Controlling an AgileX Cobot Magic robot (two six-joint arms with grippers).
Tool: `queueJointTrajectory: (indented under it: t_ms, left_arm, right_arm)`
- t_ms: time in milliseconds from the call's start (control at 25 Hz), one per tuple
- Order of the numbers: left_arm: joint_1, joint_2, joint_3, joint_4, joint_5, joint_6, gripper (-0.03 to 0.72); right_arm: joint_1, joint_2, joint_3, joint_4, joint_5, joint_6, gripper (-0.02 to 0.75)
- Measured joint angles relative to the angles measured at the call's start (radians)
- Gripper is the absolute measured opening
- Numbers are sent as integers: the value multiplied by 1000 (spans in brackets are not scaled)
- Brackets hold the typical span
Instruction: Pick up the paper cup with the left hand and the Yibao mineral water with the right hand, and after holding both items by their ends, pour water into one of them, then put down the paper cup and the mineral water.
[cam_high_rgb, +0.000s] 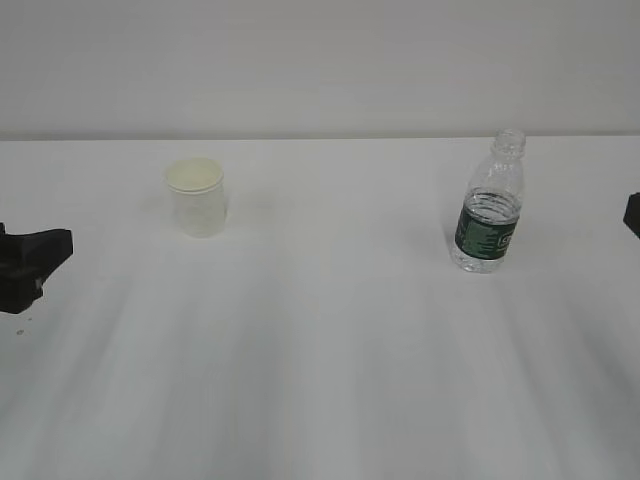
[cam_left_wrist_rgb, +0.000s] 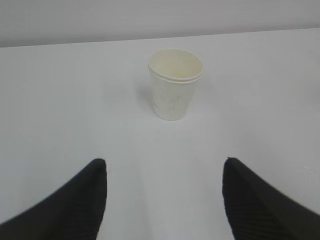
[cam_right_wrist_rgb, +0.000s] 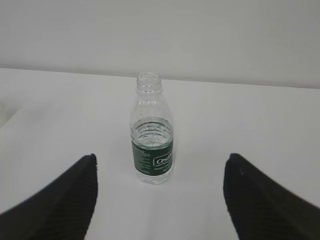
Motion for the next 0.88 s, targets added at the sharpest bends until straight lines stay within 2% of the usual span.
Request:
queueJointTrajectory:
  t_ms: [240, 520, 880]
  left_arm:
    - [0, 0, 0, 0, 0, 0, 512]
    - [0, 0, 0, 0, -2, 0, 511]
    - [0, 0, 0, 0, -10, 0, 511]
  right_arm:
    - [0, 78, 9, 0, -84, 1, 592]
    - [0, 115, 132, -4, -347, 30, 592]
    - [0, 117, 219, -123, -446, 137, 591]
